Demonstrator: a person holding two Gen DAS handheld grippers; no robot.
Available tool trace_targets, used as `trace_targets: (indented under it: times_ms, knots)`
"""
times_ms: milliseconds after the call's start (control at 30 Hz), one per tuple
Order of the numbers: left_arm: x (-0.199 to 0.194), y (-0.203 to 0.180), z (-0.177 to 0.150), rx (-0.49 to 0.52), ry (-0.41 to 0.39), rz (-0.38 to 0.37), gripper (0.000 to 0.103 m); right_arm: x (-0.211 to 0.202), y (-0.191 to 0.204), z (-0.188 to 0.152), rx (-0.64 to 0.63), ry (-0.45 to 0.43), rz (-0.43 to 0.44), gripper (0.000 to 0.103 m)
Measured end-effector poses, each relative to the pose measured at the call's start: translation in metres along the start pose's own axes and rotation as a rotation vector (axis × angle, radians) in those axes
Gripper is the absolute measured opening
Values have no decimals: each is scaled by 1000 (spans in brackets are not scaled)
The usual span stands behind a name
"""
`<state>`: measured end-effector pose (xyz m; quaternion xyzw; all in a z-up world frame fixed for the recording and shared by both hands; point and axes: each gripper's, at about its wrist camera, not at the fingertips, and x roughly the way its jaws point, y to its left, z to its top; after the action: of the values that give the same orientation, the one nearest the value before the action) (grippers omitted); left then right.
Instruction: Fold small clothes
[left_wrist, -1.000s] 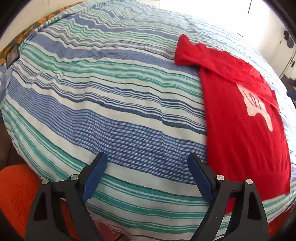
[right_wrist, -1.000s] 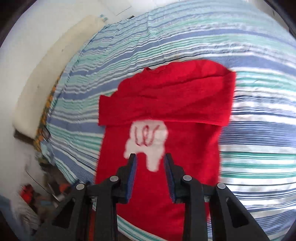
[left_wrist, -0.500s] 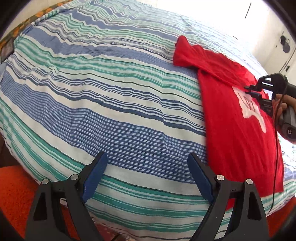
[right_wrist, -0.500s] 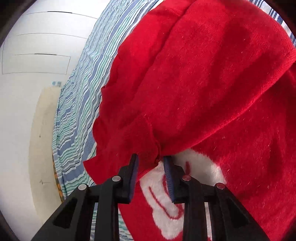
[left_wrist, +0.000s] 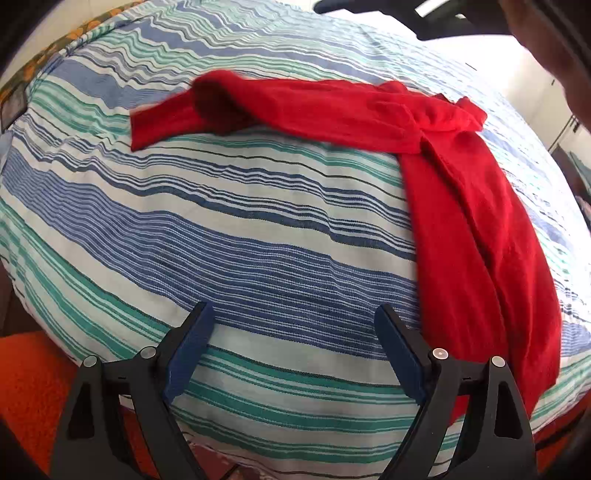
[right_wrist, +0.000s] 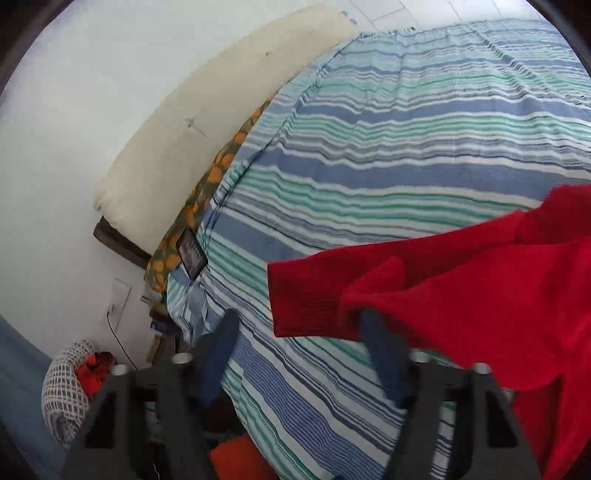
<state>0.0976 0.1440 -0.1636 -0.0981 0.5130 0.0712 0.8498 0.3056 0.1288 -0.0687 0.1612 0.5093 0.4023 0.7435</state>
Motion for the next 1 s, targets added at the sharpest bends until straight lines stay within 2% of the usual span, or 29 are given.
trace_targets:
  times_ms: [67, 167, 200, 267, 367, 467, 600, 700, 767, 833, 900, 1000]
  knots:
    - [1, -1, 0, 5, 4, 6, 90, -15, -19, -14, 14, 10, 8, 78]
    - [0, 0, 2, -1, 6, -2, 90, -66, -57, -41, 28, -52, -70, 78]
    - [-1, 3, 2, -9, 7, -9, 90, -89, -74, -54, 33, -80, -126, 78]
    - [-1, 5, 3, -23, 8, -19, 90, -135, -100, -77, 13, -113, -291, 78]
    - [2, 5, 2, -23, 9, -9, 90, -186, -124, -118, -28, -75, -482, 78]
    - [4, -2, 2, -1, 10, 14, 90, -199, -119, -161, -117, 18, -570, 78]
    - [1, -5, -2, 18, -9, 35, 90, -172, -95, -196, -267, 112, -569, 74]
    - [-4, -4, -5, 24, -24, 33, 90, -154, -91, -177, -318, 142, -542, 63]
    - [-4, -3, -6, 19, -25, 36, 90, -152, -101, -145, -257, 142, -522, 63]
    - [-2, -2, -5, 13, -22, 37, 90, -141, -116, -112, -197, 206, -538, 63]
    - [-1, -2, -3, 8, -17, 37, 90, -128, -123, -92, -233, 263, -586, 63]
    - [3, -2, 1, -3, -5, 25, 90, -107, -112, -86, -293, 273, -558, 63]
